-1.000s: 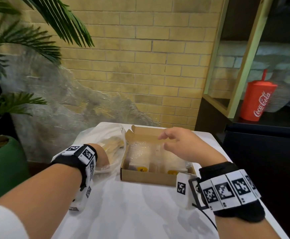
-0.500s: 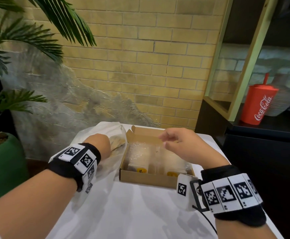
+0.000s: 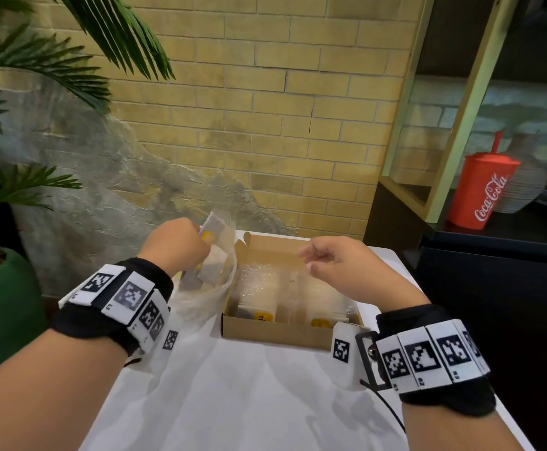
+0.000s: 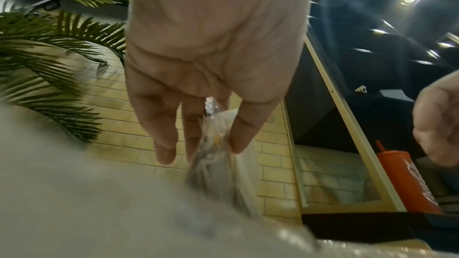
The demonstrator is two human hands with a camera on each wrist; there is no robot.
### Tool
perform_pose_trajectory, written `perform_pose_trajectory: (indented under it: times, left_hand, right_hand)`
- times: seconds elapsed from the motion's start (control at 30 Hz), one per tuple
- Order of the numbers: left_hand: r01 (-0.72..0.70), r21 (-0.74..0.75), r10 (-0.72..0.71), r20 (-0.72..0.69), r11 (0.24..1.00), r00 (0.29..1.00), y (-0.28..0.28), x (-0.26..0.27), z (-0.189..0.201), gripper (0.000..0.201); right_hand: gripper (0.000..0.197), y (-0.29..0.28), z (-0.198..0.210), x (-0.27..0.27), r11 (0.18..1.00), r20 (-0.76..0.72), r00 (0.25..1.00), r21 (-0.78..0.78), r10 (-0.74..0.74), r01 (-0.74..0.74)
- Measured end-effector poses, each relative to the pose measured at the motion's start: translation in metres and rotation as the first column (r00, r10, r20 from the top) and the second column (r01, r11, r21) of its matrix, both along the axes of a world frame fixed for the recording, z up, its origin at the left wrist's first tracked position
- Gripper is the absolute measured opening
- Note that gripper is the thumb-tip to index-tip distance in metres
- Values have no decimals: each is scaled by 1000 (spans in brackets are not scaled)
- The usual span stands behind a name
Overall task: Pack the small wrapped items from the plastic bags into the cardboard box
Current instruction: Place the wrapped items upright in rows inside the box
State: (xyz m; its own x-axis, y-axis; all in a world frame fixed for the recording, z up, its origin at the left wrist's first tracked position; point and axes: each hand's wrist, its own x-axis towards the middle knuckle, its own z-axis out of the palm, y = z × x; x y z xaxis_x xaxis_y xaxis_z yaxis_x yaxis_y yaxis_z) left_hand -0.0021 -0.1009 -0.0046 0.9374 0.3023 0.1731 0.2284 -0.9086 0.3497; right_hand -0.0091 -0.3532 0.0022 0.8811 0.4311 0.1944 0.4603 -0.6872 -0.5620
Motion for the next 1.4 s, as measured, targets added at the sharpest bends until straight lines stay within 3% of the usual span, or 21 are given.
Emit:
perform_pose_trajectory:
  times: [0.13, 0.23, 0.3, 0.4, 0.53, 0.67, 0.83, 0.97, 1.1, 1.27, 1.4]
  left_hand:
    - [99, -228, -62, 162, 969, 985, -1, 3, 4, 30]
    - [216, -399, -93, 306, 891, 948, -5, 8, 7, 23]
    - [310, -517, -121, 366, 798, 923, -12, 8, 10, 21]
    - [443, -650, -187, 426, 617, 885, -32, 4, 17, 8]
    - [531, -745, -271, 458, 403, 847, -60, -1, 19, 11]
    - [553, -764, -284, 478, 333, 831, -84, 2, 10, 16]
    - [560, -782, -209, 520, 274, 828, -98, 10, -2, 5]
    - [523, -850, -179, 507, 57, 843, -99, 12, -8, 14]
    - [455, -866, -260, 497, -207, 828, -100, 9, -10, 50]
    - [347, -845, -403, 507, -407, 762, -93, 10, -19, 39]
    - [254, -819, -417, 498, -515, 760, -91, 12, -25, 49]
  right_hand:
    - [19, 0, -1, 2, 1000, -9, 1000, 16, -9, 9]
    - [22, -1, -3, 4, 999, -26, 999, 36, -24, 25]
    - [31, 1, -5, 6, 996, -29, 999, 72, -45, 47]
    - [63, 3, -8, 9, 972, -67, 994, 215, -81, 94]
    - [104, 7, -11, 11, 819, -207, 978, 563, 14, 108]
    - [83, 12, -13, 15, 648, -206, 978, 748, 23, 142]
    - [47, 14, -13, 17, 576, -185, 982, 798, -45, 177]
    - [47, 13, -13, 16, 533, -191, 982, 831, 5, 159]
    - [48, 13, -12, 14, 512, -182, 982, 849, 50, 131]
    - [43, 16, -14, 14, 495, -189, 973, 863, 133, 100]
    - [37, 21, -17, 15, 505, -204, 970, 856, 135, 110]
